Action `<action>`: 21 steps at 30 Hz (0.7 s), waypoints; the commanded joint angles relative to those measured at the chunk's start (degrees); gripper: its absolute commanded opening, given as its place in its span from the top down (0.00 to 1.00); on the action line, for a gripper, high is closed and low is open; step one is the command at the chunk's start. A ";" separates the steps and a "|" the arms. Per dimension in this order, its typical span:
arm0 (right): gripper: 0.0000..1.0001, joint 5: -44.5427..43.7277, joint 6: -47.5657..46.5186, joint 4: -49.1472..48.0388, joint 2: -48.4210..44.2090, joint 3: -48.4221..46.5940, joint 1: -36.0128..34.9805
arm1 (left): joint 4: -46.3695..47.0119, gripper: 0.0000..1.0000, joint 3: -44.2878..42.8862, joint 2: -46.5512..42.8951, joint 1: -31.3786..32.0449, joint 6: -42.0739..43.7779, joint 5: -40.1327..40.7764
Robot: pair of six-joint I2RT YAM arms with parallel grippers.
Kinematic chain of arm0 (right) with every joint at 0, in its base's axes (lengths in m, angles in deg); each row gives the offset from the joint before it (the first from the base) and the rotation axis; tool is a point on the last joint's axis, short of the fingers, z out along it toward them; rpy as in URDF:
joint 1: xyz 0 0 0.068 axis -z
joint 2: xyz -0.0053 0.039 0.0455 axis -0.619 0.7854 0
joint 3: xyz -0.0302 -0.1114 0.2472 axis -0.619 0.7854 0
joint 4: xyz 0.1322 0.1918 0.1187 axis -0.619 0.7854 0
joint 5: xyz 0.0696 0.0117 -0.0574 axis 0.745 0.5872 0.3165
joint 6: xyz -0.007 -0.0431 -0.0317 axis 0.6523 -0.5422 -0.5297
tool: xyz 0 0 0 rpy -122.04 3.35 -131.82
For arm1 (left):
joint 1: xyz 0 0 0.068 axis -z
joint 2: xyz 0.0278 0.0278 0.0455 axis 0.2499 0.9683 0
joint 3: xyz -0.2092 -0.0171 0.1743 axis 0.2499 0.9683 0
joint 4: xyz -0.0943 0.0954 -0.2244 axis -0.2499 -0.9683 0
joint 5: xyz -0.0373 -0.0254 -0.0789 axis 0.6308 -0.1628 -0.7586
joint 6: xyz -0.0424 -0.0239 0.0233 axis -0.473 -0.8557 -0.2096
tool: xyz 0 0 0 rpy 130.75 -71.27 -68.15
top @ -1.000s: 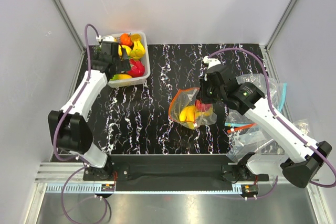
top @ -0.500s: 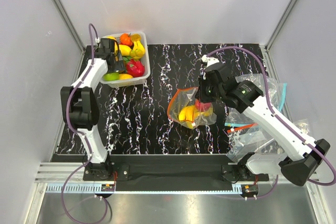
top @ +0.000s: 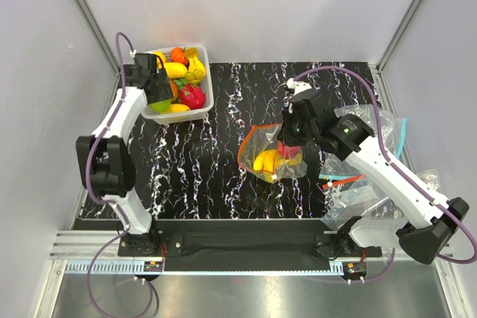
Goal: Place the food in the zip-top bag and seal the zipper
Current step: Pick up the fake fruit from the bin, then place the fake fruit in the zipper food storage bag.
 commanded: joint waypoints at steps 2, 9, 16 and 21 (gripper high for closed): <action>1.00 0.60 0.24 -1.82 -1.81 -0.08 0.01 | 5.39 0.62 5.08 -11.82 0.33 -2.25 -8.91; 1.00 1.30 0.33 -2.61 -2.24 1.16 -0.07 | 18.57 0.60 20.11 -27.03 5.51 -10.59 -26.97; 1.00 2.44 0.68 -3.22 -2.77 2.12 -0.07 | 25.52 0.59 28.21 -42.94 20.70 -14.37 -22.15; 1.00 3.14 1.21 -3.31 -2.95 2.12 -0.07 | 28.34 0.59 34.01 -48.22 32.66 -16.75 -18.20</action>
